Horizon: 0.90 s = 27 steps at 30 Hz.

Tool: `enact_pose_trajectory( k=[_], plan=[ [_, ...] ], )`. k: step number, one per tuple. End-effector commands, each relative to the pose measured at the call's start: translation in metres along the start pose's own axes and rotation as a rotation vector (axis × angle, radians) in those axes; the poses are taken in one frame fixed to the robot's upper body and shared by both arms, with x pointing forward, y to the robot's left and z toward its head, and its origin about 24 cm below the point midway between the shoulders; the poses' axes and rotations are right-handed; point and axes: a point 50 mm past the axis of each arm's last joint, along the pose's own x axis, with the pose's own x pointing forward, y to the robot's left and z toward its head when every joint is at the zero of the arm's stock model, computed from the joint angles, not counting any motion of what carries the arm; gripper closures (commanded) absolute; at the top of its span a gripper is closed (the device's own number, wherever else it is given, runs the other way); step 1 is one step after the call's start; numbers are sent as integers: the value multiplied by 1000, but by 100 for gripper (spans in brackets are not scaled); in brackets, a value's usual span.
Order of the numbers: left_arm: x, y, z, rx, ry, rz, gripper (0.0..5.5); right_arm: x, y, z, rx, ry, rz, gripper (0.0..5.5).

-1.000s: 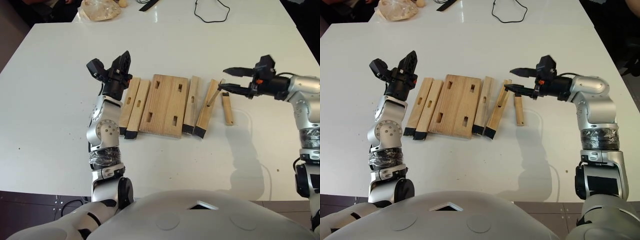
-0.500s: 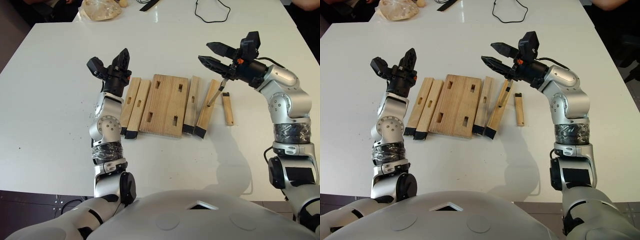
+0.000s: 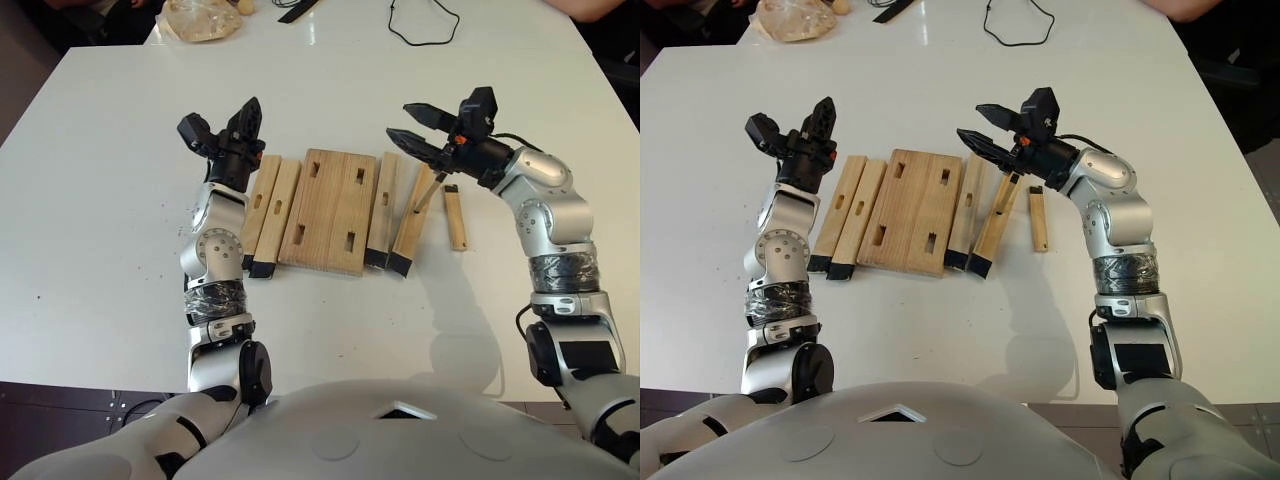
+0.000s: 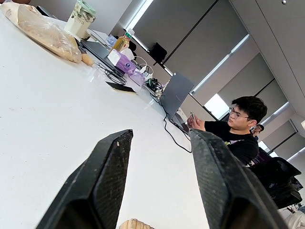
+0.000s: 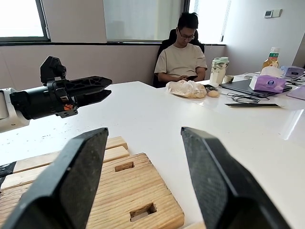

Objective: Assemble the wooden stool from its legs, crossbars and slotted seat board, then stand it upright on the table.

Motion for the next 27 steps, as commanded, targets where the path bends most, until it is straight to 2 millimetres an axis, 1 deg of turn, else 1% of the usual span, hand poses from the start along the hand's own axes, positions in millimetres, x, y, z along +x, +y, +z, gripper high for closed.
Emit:
enact_pose_trajectory(
  k=[1, 4, 5, 6, 7, 8, 10, 11, 13, 14, 16, 18, 22, 25, 27],
  plan=[
    [-3, 4, 1, 15, 6, 16, 329, -6, 1, 17, -4, -44, -18, 269],
    [-5, 5, 3, 4, -4, 24, 329, -9, 13, 56, -32, -154, 18, 269],
    [-6, 6, 3, 1, -9, 28, 329, -11, 19, 65, -34, -173, 35, 269],
    [-8, 6, 3, 0, -12, 35, 329, -13, 28, 70, -29, -179, 58, 269],
    [-11, 7, 3, 0, -13, 43, 329, -16, 37, 69, -21, -160, 86, 269],
    [-14, 9, 2, -5, -14, 51, 329, -21, 48, 63, -13, -113, 119, 269],
    [-22, 12, 3, -9, -22, 80, 329, -35, 75, 32, 32, 57, 186, 269],
    [-26, 14, 4, -10, -27, 94, 329, -42, 85, 16, 50, 143, 199, 269],
    [-34, 17, 6, -11, -34, 124, 329, -57, 99, -16, 48, 321, 194, 269],
    [-38, 19, 8, -11, -37, 136, 329, -62, 101, -25, 32, 382, 184, 269],
    [-45, 19, 9, -12, -42, 156, 329, -65, 102, -37, -10, 452, 164, 269],
    [-51, 18, 11, -10, -44, 167, 329, -64, 100, -46, -75, 501, 127, 269],
    [-52, 15, 9, -3, -25, 167, 329, -61, 89, -66, -226, 588, 59, 269],
    [-51, 15, 7, 0, -17, 166, 329, -60, 82, -73, -298, 622, 54, 269],
    [-49, 14, 6, 1, -13, 160, 329, -63, 77, -73, -315, 626, 49, 269]
  ],
)
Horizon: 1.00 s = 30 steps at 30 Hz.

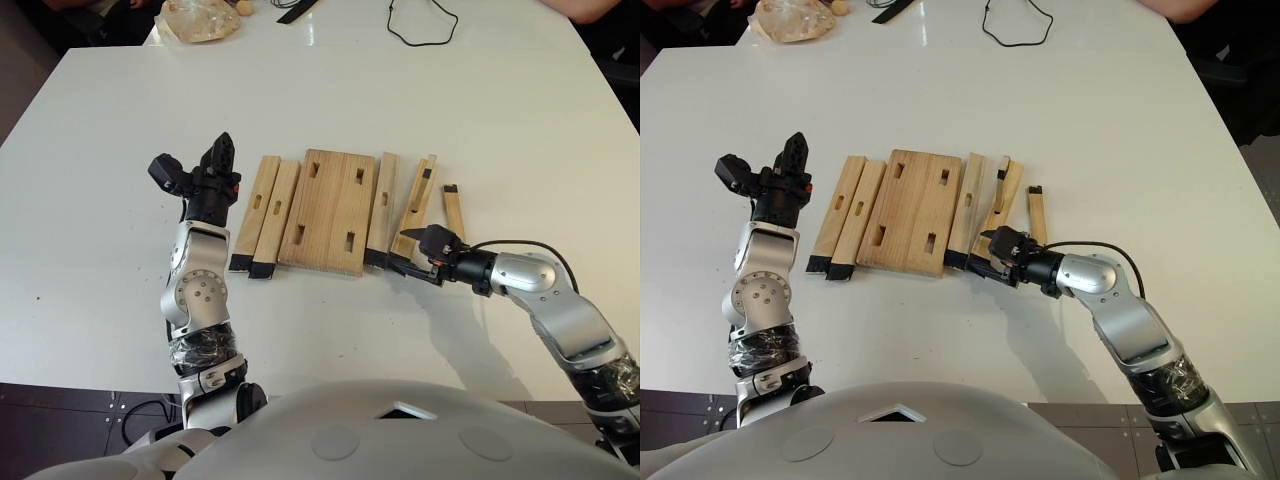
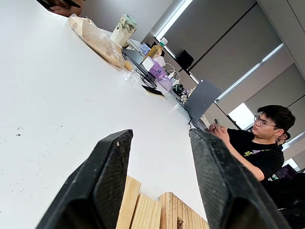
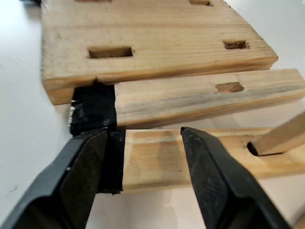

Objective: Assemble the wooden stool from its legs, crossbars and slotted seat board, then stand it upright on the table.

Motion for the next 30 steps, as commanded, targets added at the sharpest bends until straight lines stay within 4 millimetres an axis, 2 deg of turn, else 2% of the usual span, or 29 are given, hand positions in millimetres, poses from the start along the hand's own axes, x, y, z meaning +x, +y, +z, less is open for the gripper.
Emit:
enact_pose_trajectory(
  k=[1, 4, 9, 13, 15, 18, 23, 25, 30],
  plan=[
    [1, -1, -3, 6, 14, 2, 329, -4, -11, -10, -49, 55, -21, 269],
    [2, -1, -4, 6, 10, 5, 329, -16, -22, -13, -76, 71, -21, 269],
    [6, -2, -4, 6, 2, -5, 329, -37, -39, 1, -89, 6, -34, 269],
    [11, -2, -5, 10, -3, -12, 329, -29, -47, 13, -10, -74, -104, 269],
    [13, -3, -4, 12, -3, -19, 329, -18, -54, 7, 78, -30, -253, 269],
    [14, -3, -4, 16, 2, -26, 329, -8, -44, 0, 248, -7, -393, 269],
    [11, -1, -6, 27, 18, -19, 329, -2, -11, 6, 391, 13, -508, 180],
    [10, -1, -7, 29, 23, -18, 329, -1, -3, 5, 429, 36, -527, 180],
    [9, 0, -7, 38, 34, -15, 329, 4, 3, -8, 472, 129, -527, 180]
  ],
)
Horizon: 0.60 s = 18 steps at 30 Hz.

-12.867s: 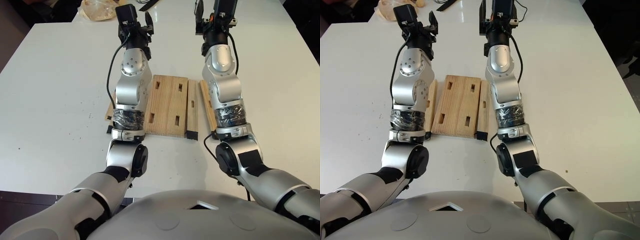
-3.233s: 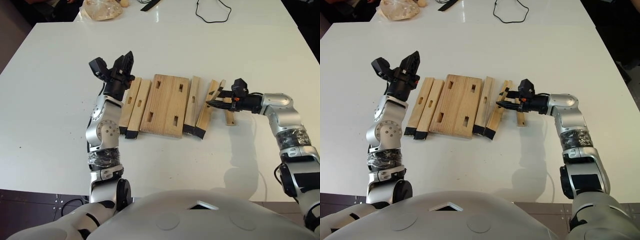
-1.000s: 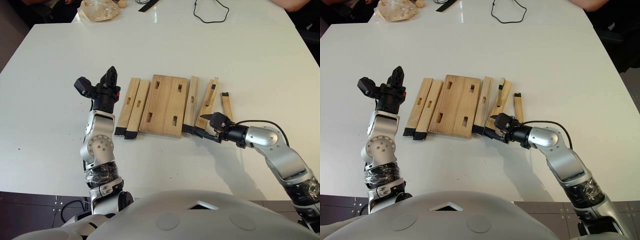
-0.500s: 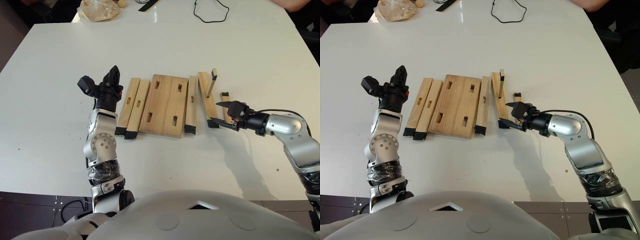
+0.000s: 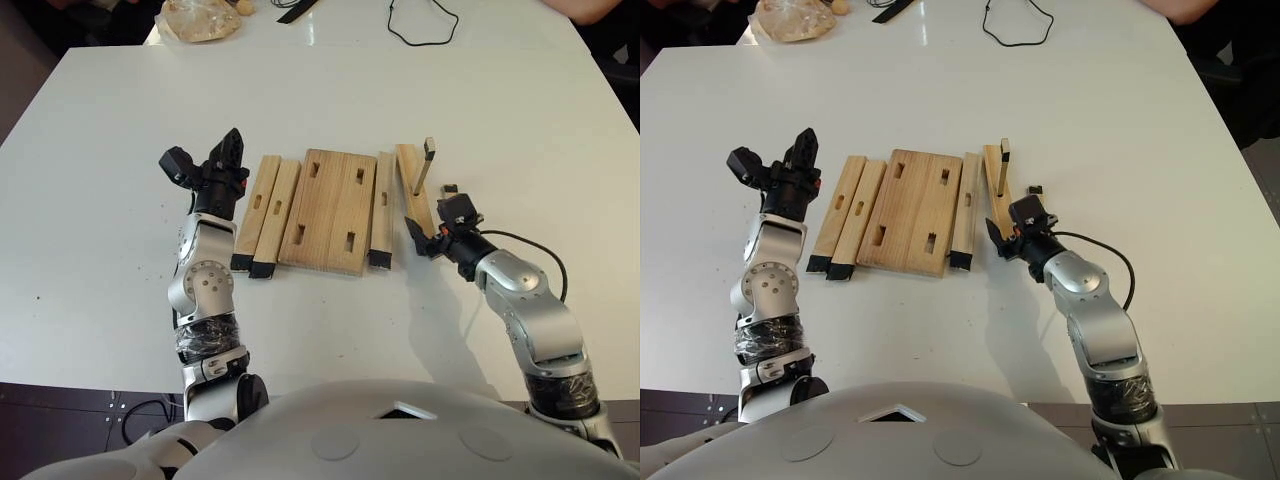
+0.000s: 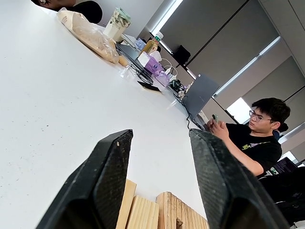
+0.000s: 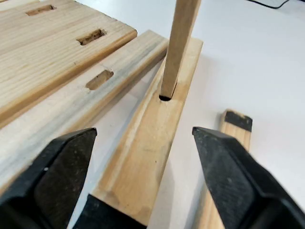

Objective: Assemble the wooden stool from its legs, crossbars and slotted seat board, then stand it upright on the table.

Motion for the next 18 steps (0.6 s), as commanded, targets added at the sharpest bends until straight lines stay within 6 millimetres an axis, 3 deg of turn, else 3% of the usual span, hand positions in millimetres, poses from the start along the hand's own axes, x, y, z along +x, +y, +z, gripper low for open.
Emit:
enact_pose_trajectory(
  k=[1, 6, 9, 15, 18],
  plan=[
    [0, 0, 0, 19, 13, 4, 329, 3, 0, -12, -1, 80, -21, 180],
    [2, 0, 0, 24, 18, -3, 329, 7, 0, -22, 37, 144, -38, 180],
    [3, -1, 0, 25, 22, -6, 329, 9, 0, -25, 70, 172, -44, 228],
    [5, -1, 1, 30, 25, -10, 329, 13, 2, -18, 92, 168, -45, 323],
    [9, -1, 6, 36, 19, -14, 329, 17, -10, 4, 137, 60, -159, 343]
  ],
)
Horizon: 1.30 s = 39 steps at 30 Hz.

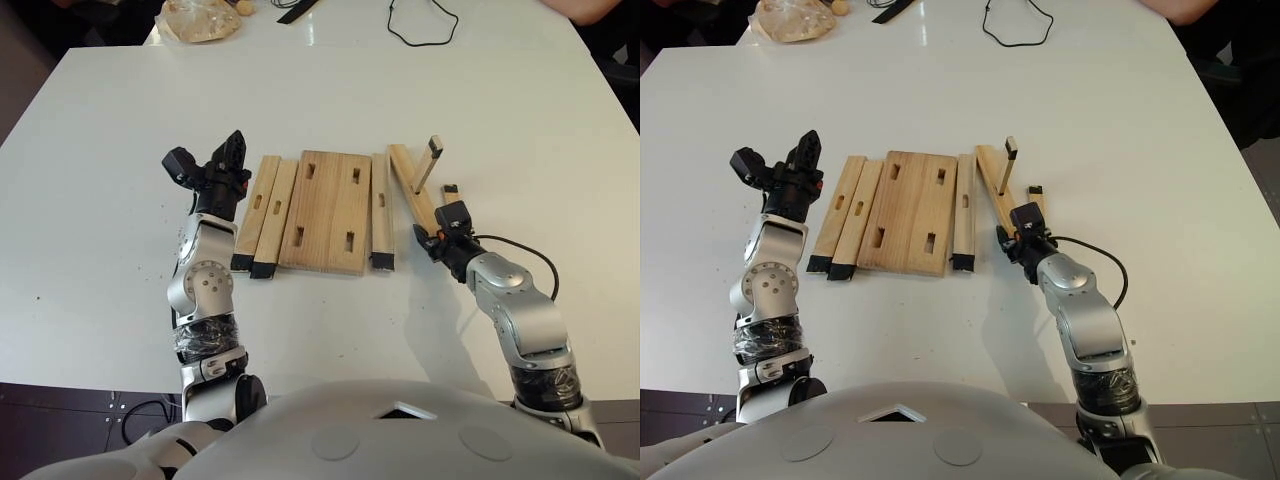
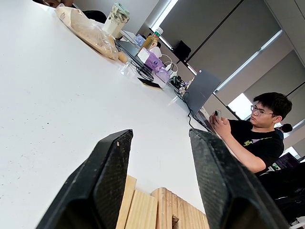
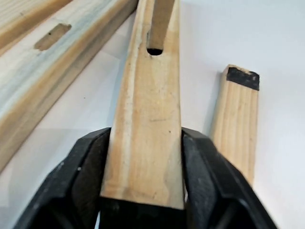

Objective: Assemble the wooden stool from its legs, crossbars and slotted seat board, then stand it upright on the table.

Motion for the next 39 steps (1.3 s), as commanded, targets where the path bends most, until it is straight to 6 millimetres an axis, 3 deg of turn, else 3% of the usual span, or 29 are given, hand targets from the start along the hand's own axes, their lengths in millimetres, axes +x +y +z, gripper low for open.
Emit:
enact_pose_trajectory(
  k=[1, 5, 7, 9, 11, 13, 17, 21, 25, 32, 39],
  plan=[
    [8, -1, 9, 19, -2, -13, 329, 6, -13, 30, 107, -131, -127, 343],
    [24, -16, 35, 26, -50, -65, 329, 11, -43, 116, 395, -471, -159, 343],
    [33, -33, 54, -27, -81, -152, 329, 13, -47, 153, 532, -599, 33, 343],
    [39, -57, 64, -59, -72, -278, 329, 7, -35, 174, 555, -676, 353, 343],
    [31, -88, 71, -127, -44, -490, 311, -11, -19, 173, 442, -709, 671, 344],
    [17, -110, 74, -177, -11, -674, 283, -26, -12, 163, 343, -703, 876, 344],
    [-1, -128, 68, -286, 101, -831, 235, -52, -21, 161, 325, -736, 1095, 344],
    [-15, -137, 72, -405, 180, -955, 235, -65, -30, 165, 322, -730, 1191, 344],
    [-21, -145, 77, -426, 281, -1047, 235, -75, -27, 162, 298, -679, 1271, 344],
    [-21, -151, 79, -399, 372, -1114, 235, -80, -13, 147, 331, -610, 1327, 344],
    [-20, -151, 79, -353, 395, -1136, 235, -79, -14, 135, 360, -559, 1287, 344]
  ],
)
